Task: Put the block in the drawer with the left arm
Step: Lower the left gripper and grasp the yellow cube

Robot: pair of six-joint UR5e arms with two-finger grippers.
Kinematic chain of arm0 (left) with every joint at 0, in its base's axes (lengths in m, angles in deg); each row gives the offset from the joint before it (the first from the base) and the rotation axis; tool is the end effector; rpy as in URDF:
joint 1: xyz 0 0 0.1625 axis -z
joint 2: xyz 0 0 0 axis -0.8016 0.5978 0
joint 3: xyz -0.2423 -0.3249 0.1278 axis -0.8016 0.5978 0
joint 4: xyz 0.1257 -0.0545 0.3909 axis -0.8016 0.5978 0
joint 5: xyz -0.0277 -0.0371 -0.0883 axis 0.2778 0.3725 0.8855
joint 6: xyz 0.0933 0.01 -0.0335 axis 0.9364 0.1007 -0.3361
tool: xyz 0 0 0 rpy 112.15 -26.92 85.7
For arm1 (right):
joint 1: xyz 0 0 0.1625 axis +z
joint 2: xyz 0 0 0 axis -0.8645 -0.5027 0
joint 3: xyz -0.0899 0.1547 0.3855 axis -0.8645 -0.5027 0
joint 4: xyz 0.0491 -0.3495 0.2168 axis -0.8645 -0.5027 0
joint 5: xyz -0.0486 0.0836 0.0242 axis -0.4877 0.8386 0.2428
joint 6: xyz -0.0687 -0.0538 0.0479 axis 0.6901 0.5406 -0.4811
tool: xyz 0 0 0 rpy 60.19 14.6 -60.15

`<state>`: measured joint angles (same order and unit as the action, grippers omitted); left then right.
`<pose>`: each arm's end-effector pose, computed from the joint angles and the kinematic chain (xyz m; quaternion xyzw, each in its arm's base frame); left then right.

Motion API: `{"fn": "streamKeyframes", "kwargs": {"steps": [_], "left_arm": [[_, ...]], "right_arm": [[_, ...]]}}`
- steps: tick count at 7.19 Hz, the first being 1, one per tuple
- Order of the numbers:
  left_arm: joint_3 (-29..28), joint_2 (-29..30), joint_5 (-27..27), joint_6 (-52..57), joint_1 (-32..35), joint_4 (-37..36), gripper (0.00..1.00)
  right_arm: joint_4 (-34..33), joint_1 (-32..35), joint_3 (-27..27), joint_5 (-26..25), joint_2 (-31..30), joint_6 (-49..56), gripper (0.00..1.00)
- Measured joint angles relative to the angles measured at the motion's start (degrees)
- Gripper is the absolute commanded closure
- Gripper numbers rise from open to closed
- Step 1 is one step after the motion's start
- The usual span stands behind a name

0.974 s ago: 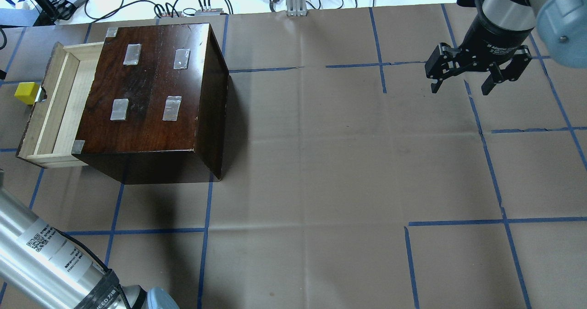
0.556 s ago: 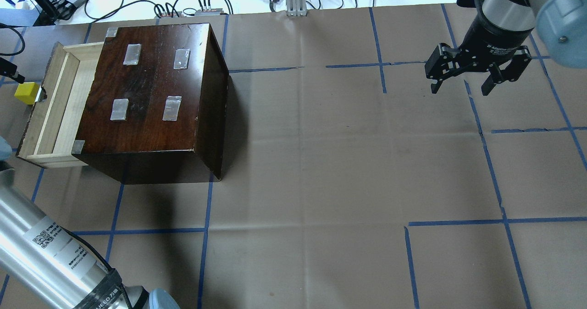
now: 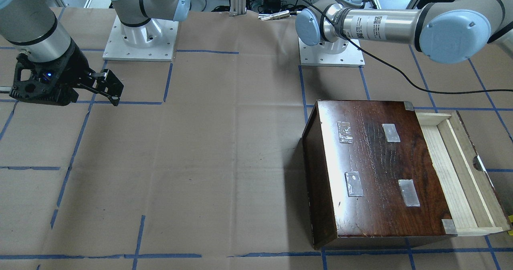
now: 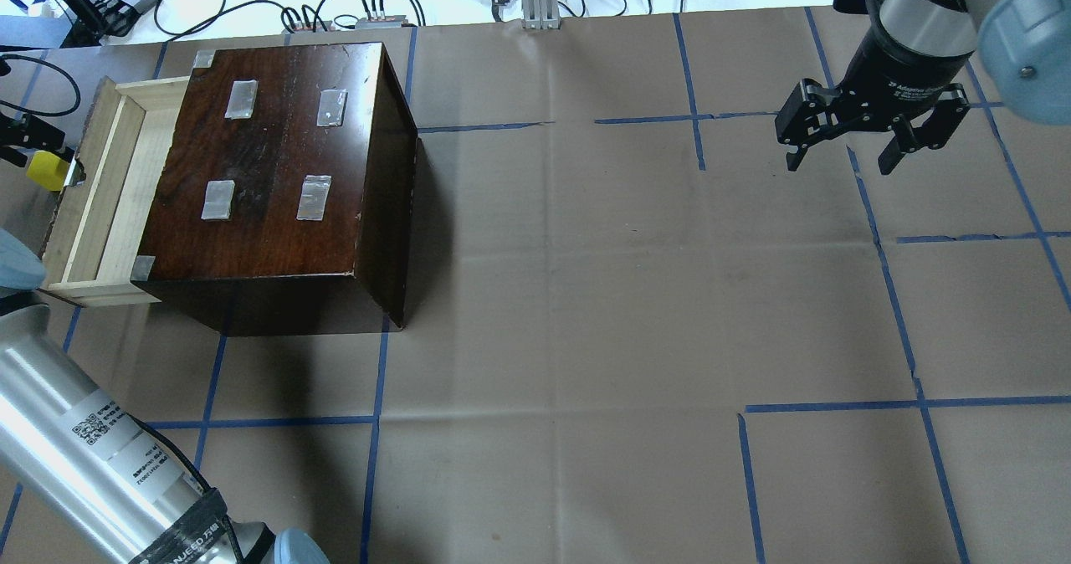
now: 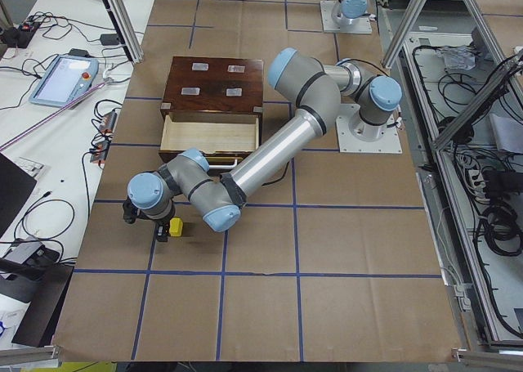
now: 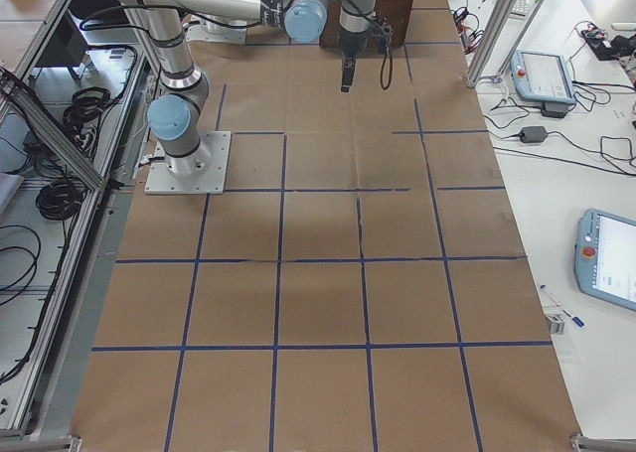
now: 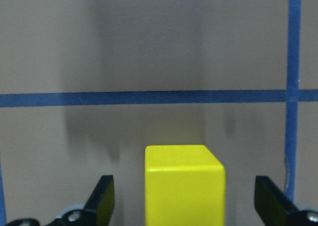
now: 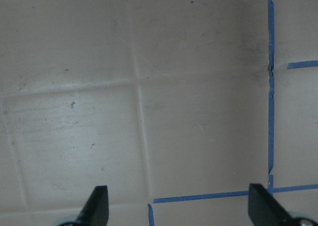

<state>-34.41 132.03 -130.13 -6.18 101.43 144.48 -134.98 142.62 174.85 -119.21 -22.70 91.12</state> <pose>0.4596 -0.7290 0.1963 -0.0054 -0.9985 0.0377 0.0389 0.0703 -0.5135 0.4434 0.0476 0.9985 0.0267 0.0067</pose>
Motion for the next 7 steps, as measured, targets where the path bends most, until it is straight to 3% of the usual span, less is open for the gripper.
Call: {"fn": "streamKeyframes", "kwargs": {"steps": [1, 3, 7], "left_arm": [[-0.03, 0.39, -0.24, 0.04, 0.04, -0.32, 0.36], [-0.07, 0.56, -0.52, 0.06, 0.08, -0.47, 0.66], [-2.41, -1.62, -2.67, 0.34, -0.09, 1.02, 0.69]], "right_arm": [[-0.02, 0.0, 0.0, 0.0, 0.0, 0.0, 0.0], [0.0, 0.0, -0.03, 0.0, 0.0, 0.0, 0.0], [-0.03, 0.0, -0.03, 0.0, 0.0, 0.0, 0.0]]}}
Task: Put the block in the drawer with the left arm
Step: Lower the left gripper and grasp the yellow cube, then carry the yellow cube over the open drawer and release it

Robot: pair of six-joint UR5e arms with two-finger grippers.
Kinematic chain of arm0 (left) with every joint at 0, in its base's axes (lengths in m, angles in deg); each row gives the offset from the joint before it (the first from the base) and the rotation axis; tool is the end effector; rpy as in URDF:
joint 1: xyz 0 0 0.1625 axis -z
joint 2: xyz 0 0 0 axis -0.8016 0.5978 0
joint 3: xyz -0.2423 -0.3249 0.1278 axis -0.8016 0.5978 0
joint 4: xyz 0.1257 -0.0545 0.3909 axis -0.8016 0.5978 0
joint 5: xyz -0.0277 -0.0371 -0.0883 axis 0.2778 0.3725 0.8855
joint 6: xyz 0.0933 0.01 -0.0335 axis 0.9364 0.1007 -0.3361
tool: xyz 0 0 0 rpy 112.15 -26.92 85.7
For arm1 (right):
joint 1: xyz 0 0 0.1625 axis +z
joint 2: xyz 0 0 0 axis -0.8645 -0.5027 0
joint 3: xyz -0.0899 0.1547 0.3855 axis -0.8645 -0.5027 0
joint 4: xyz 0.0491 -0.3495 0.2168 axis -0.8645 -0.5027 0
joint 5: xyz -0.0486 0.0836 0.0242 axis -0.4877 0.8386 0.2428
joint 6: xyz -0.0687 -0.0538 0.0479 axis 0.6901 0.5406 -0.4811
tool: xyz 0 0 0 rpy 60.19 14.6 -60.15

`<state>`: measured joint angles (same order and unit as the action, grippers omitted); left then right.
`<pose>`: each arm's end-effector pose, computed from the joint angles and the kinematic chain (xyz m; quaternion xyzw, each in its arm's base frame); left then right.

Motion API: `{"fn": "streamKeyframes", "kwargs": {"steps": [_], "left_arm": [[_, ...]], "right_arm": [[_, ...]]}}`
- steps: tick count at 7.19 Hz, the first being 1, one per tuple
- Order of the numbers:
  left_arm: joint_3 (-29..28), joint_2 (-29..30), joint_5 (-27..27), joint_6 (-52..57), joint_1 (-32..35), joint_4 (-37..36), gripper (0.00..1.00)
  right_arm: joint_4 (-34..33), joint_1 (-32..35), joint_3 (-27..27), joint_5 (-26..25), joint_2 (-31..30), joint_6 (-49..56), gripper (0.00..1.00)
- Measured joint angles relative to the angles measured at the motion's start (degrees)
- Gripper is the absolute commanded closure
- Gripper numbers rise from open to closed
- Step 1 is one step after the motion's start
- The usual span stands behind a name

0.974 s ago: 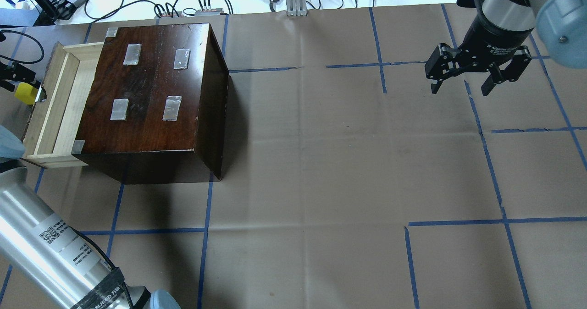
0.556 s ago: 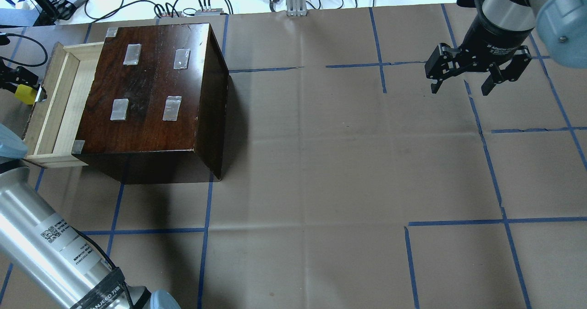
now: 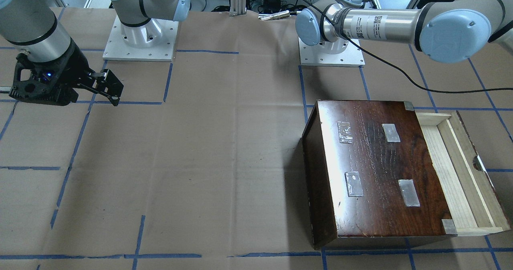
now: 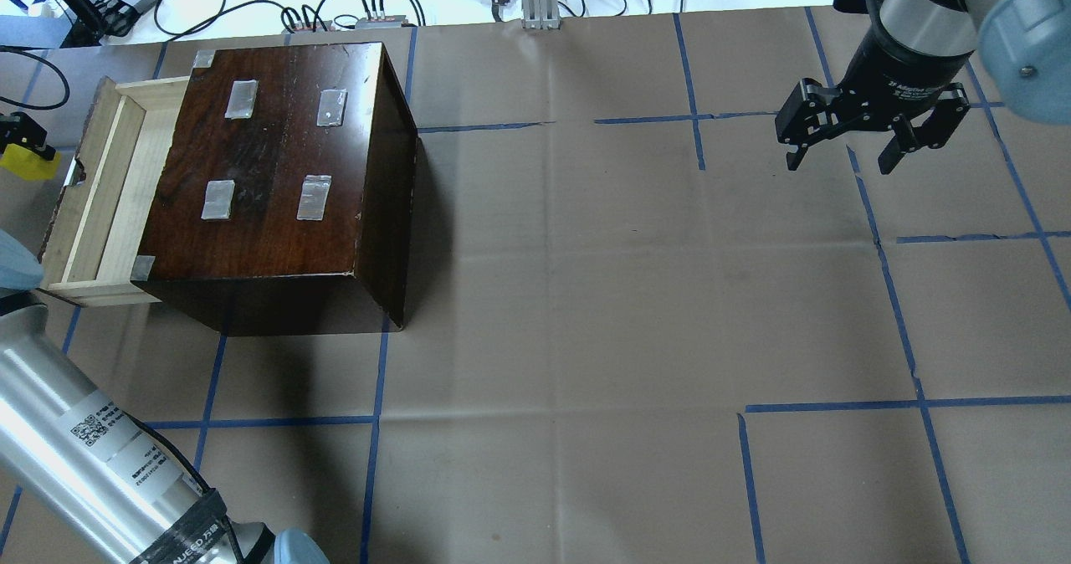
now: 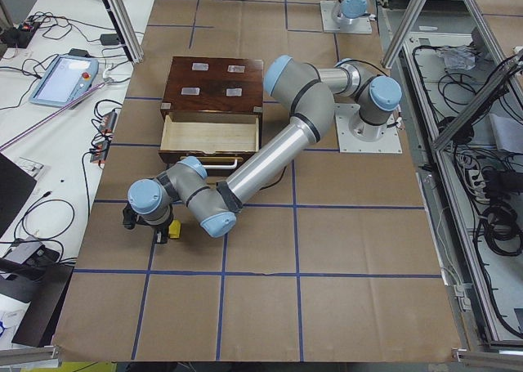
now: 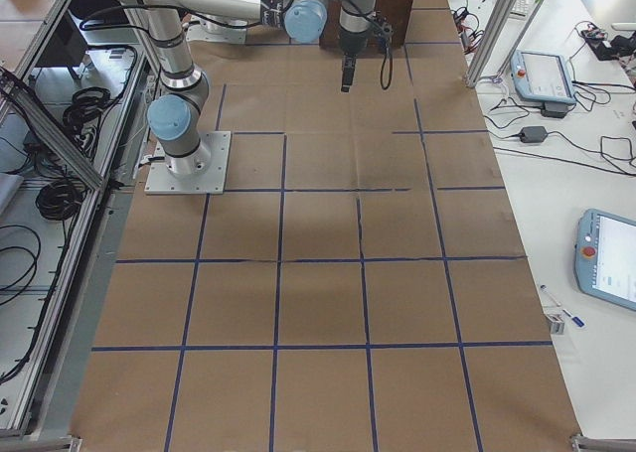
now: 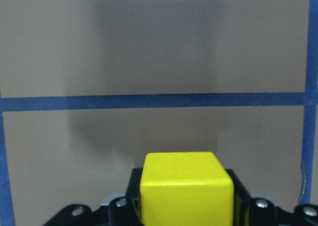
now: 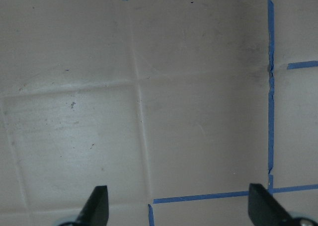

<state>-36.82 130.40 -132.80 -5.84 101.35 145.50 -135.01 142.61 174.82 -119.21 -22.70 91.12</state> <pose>0.4666 -0.7280 0.2389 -0.0085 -0.9991 0.0416 0.0038 0.0702 -0.5137 0.4437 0.0477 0.9985 0.0262 0.0067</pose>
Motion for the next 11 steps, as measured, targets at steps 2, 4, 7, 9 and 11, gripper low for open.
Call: {"fn": "streamKeyframes", "kwargs": {"steps": [2, 4, 7, 9, 11], "left_arm": [[-0.04, -5.04, -1.64, 0.31, -0.21, 4.67, 0.71], [5.67, -13.04, -1.98, 0.35, -0.24, 9.84, 0.72], [25.9, -29.38, -1.7, -3.9, 0.74, 10.17, 0.72], [38.62, -38.8, -1.65, -9.73, 5.45, 6.18, 0.72], [44.24, -41.62, -1.62, -14.9, 10.83, 2.92, 0.72]], "right_arm": [[-0.01, 0.0, 0.02, 0.0, 0.0, 0.0, 0.0], [-0.01, 0.0, 0.03, 0.0, 0.0, 0.0, 0.0], [-0.01, 0.0, -0.03, 0.0, 0.0, 0.0, 0.0], [-0.01, 0.0, 0.01, 0.0, 0.0, 0.0, 0.0], [-0.01, 0.0, 0.03, 0.0, 0.0, 0.0, 0.0]]}}
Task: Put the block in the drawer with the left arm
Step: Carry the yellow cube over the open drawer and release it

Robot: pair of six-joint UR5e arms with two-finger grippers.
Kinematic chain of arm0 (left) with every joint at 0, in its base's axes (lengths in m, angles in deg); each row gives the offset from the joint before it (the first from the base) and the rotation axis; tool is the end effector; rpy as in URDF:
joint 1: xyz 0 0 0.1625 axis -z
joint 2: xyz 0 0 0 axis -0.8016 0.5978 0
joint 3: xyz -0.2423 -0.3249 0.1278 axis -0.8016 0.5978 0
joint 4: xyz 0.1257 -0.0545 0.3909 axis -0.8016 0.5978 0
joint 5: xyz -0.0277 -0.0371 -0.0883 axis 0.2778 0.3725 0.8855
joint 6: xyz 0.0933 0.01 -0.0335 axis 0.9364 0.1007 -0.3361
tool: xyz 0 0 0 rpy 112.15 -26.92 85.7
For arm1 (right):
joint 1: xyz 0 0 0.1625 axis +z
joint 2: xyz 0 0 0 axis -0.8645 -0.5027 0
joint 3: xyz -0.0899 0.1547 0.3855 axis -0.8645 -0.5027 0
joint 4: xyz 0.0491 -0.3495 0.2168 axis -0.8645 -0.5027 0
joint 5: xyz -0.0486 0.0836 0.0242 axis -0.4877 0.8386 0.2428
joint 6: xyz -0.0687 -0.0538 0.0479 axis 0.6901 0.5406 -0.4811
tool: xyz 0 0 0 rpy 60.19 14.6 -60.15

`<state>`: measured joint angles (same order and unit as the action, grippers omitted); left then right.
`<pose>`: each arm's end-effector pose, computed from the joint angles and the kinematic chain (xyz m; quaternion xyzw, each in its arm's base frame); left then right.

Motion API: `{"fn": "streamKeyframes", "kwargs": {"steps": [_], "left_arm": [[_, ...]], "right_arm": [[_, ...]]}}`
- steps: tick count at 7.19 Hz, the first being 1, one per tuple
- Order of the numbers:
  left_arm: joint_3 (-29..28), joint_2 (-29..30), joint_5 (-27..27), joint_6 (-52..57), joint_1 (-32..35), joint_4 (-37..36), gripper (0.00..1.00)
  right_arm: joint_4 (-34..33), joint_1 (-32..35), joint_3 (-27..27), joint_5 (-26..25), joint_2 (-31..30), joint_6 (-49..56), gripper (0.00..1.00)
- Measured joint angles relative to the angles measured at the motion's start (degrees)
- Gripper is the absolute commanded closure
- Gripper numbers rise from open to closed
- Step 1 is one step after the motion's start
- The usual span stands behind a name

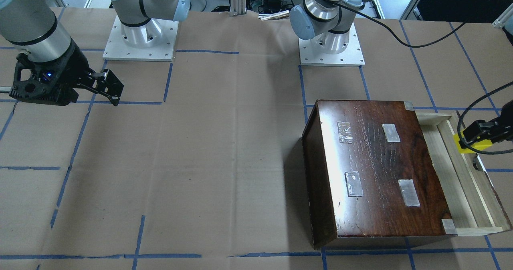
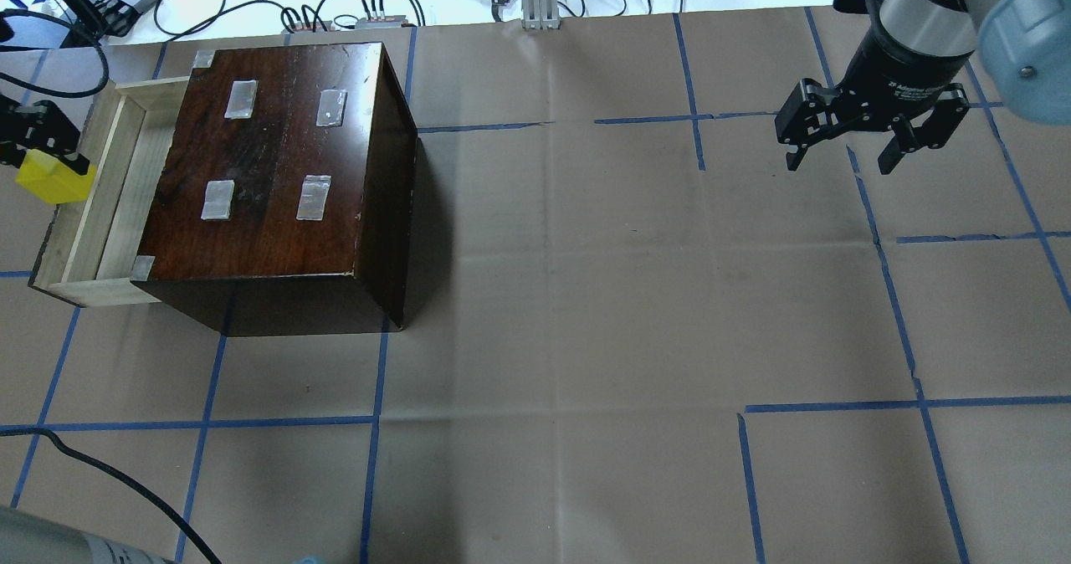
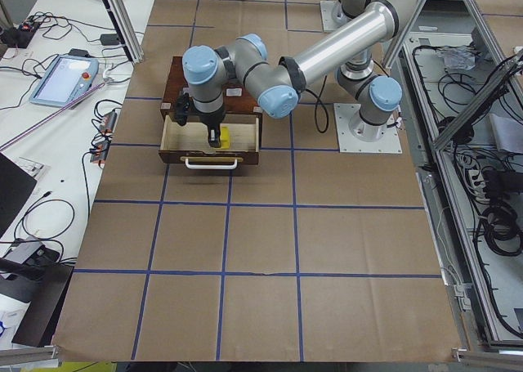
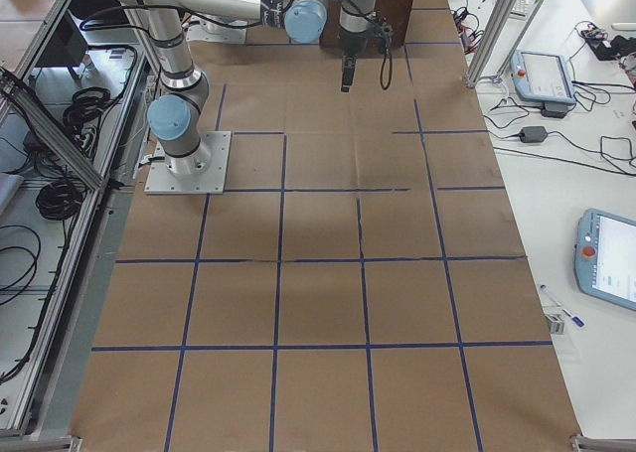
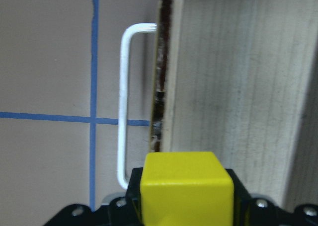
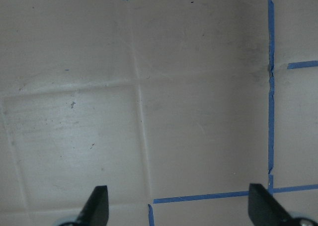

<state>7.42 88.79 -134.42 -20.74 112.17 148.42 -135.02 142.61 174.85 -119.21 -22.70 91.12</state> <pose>0.1931 -0.5843 0.3934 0.0283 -0.9993 -0.0093 0.0245 0.0702 -0.5136 0.4434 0.0477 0.9985 0.0264 0.0067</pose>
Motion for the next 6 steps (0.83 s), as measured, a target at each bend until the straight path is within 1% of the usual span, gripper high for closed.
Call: {"fn": "streamKeyframes", "kwargs": {"steps": [3, 4, 5, 6], "left_arm": [[1.63, 1.66, 0.18, -1.76, 2.26, -0.71, 0.71], [1.66, 2.41, 0.18, -1.79, 2.36, -0.77, 0.61], [1.64, 3.01, 0.14, -1.76, 2.41, -0.92, 0.06], [1.56, 3.34, 0.13, -1.71, 2.4, -1.21, 0.01]], "right_arm": [[0.0, 0.0, -0.03, 0.0, 0.0, 0.0, 0.0], [0.0, 0.0, -0.02, 0.0, 0.0, 0.0, 0.0], [0.0, 0.0, -0.01, 0.0, 0.0, 0.0, 0.0], [0.0, 0.0, -0.02, 0.0, 0.0, 0.0, 0.0]]}}
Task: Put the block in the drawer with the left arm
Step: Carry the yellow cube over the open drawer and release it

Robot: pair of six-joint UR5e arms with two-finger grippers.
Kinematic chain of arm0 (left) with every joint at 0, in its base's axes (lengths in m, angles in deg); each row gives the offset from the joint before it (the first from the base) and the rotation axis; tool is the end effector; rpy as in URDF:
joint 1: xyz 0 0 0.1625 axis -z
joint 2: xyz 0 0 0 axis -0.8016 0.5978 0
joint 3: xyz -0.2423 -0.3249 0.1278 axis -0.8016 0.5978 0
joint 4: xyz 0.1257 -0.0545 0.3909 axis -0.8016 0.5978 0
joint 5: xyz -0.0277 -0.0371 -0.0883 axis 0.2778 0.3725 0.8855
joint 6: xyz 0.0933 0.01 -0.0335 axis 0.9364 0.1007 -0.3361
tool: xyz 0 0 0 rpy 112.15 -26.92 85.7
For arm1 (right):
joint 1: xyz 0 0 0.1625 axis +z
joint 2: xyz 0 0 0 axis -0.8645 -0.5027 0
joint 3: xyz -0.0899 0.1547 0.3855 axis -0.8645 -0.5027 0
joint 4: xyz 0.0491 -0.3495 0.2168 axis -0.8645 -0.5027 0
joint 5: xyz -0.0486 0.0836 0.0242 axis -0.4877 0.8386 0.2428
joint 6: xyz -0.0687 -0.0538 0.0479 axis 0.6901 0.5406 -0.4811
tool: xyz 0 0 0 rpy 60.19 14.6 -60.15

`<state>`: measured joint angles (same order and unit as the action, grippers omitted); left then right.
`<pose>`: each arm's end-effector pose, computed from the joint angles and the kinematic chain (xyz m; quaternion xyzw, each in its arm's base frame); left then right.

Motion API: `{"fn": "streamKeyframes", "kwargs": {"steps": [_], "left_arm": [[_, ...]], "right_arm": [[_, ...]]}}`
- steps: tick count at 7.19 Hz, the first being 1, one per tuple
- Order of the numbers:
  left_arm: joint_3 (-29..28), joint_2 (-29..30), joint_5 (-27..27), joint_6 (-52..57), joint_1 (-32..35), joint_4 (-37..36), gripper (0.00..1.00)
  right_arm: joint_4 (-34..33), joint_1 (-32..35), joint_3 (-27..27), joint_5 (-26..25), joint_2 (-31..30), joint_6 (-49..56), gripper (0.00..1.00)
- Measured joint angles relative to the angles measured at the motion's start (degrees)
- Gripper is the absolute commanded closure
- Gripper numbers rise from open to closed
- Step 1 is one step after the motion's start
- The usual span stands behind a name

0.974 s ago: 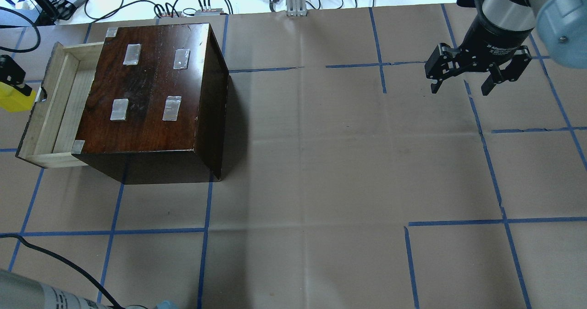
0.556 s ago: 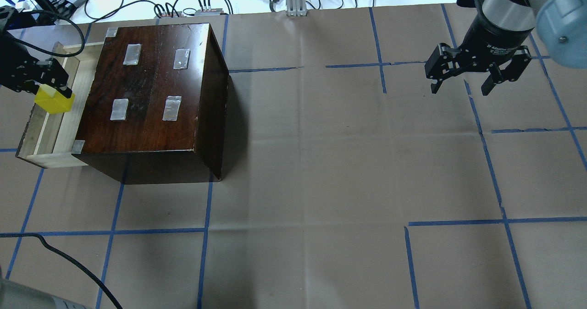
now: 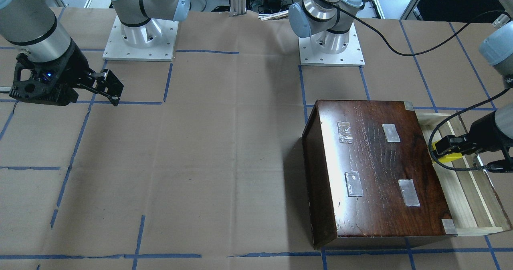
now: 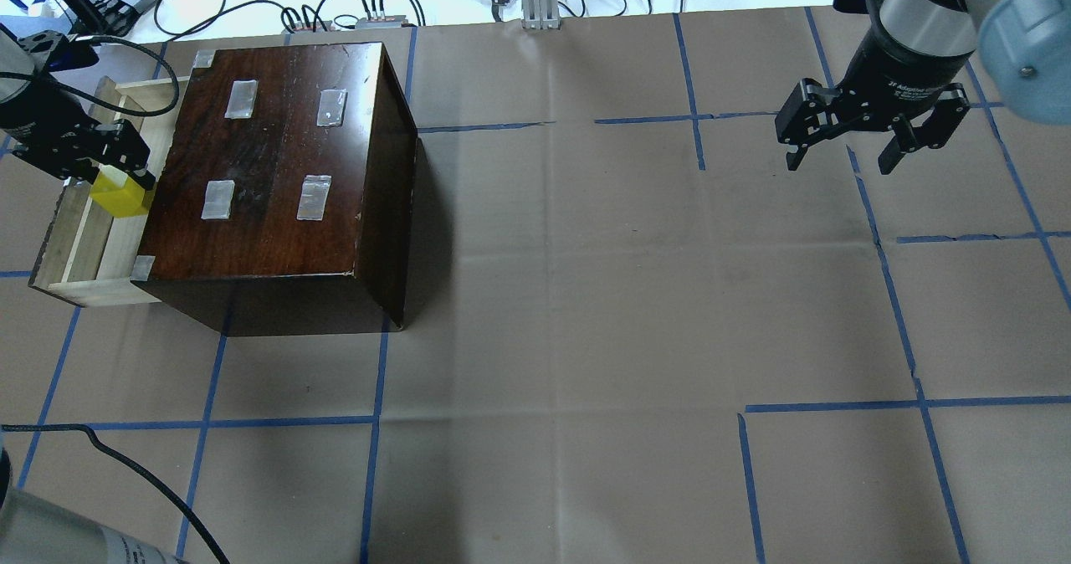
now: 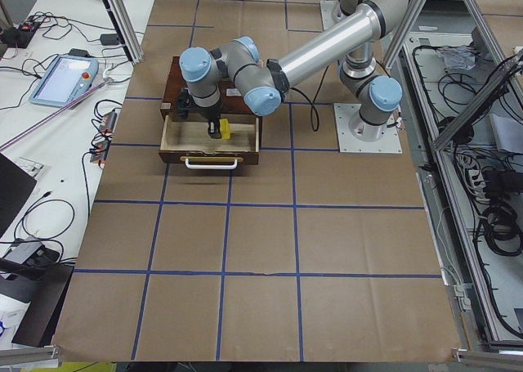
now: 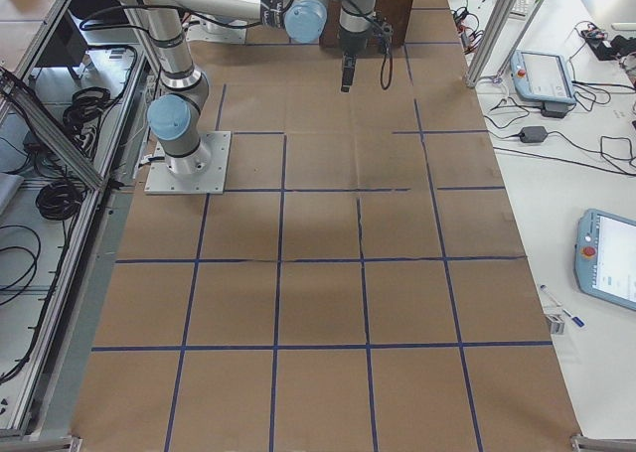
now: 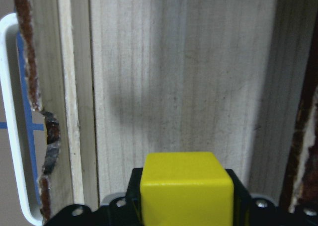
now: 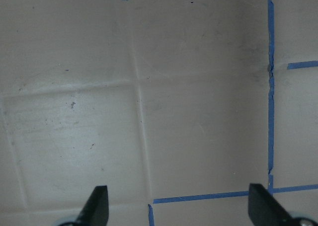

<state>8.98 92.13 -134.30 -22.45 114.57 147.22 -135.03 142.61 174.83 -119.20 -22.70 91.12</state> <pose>0.1726 -0.5999 0.3471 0.0229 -0.9982 -0.0384 0.0399 0.0702 -0.5137 0.4436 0.0477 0.9985 0.0261 0.0068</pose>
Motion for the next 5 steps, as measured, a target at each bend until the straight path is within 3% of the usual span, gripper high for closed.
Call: {"fn": "streamKeyframes", "kwargs": {"steps": [5], "left_arm": [[-1.82, -2.42, -0.34, 0.25, 0.02, -2.25, 0.01]], "right_arm": [[0.0, 0.0, 0.01, 0.0, 0.0, 0.0, 0.0]]}}
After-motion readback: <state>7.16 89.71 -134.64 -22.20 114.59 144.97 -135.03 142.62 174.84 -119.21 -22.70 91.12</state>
